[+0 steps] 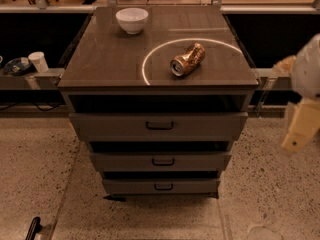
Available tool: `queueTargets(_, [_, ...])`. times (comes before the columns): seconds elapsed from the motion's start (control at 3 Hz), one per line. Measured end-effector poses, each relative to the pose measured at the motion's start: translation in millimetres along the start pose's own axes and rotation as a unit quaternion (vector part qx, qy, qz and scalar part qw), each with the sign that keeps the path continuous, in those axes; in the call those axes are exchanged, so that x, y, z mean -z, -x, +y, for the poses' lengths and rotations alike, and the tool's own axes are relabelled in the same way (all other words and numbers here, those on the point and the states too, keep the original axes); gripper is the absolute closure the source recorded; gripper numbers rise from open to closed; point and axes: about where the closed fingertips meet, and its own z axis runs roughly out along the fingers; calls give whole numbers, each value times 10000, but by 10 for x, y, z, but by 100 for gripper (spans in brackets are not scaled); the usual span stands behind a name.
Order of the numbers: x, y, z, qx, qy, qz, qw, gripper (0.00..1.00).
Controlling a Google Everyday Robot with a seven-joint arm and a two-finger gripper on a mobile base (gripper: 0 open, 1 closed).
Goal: Open bottom drawer
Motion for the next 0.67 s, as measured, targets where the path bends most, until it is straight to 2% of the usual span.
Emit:
queueTargets(0.33, [-497, -432, 177, 37, 233, 41, 9997, 0])
queueTargets(0.67, [-563, -437, 199, 98, 271, -5, 9996, 0])
